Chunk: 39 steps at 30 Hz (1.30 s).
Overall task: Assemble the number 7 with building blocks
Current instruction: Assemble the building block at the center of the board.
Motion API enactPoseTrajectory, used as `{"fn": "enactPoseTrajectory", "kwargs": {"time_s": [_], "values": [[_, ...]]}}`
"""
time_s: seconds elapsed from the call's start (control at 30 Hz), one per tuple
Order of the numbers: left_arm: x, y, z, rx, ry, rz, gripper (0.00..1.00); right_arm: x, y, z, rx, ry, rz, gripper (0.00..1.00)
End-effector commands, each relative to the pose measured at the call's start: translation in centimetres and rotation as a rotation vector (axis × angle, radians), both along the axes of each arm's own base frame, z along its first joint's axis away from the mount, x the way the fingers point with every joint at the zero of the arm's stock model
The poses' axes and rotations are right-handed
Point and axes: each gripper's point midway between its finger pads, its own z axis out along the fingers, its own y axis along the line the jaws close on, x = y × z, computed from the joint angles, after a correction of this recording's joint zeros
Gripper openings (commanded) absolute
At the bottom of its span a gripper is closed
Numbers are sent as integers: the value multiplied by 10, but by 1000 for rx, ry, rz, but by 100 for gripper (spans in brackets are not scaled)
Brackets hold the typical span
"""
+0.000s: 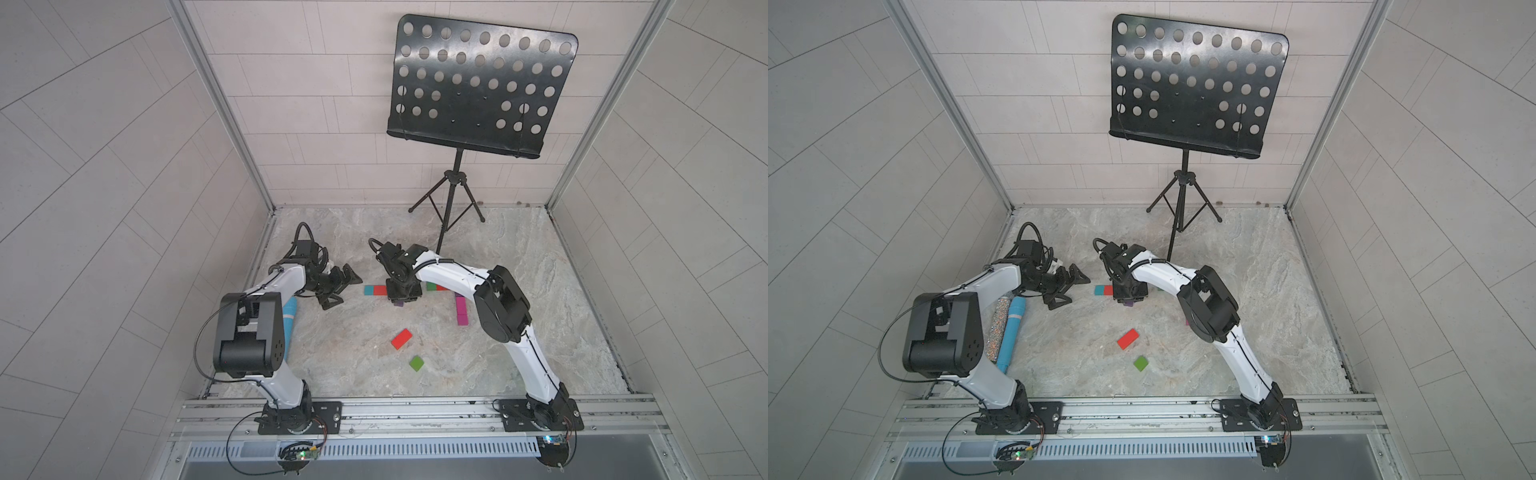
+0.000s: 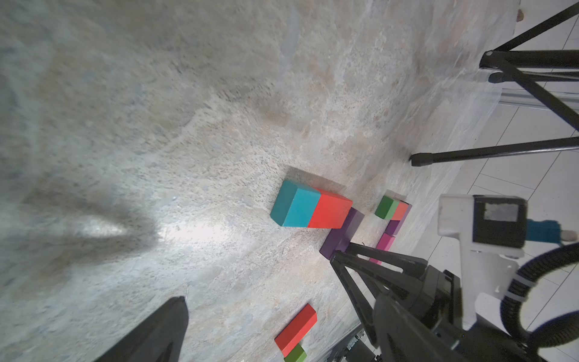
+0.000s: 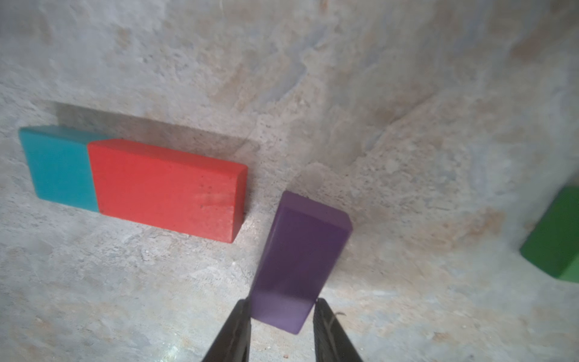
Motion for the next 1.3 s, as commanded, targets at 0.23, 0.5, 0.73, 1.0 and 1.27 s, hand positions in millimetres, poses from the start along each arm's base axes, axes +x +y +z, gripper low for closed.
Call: {"fn": "enactPoseTrajectory", "kwargs": {"time_s": [0.23,0.5,0.73,1.0,1.27], "values": [[-2,-4,-4,-7,2,-27,100,-6,-5,-12,-50,30,-17,40],[-2,-4,-4,-8,1,-27,100,-4,0,-12,-37,35,-17,39],[-2,-3,-4,-11,3,-25,100,-2,1,-10,-34,26,-24,39],[-3,-4,-5,-11,5,-27,100,-2,1,-10,-33,28,-33,39],[-3,-4,-5,-13,2,-26,100,-2,0,-12,-38,31,-47,39]]}}
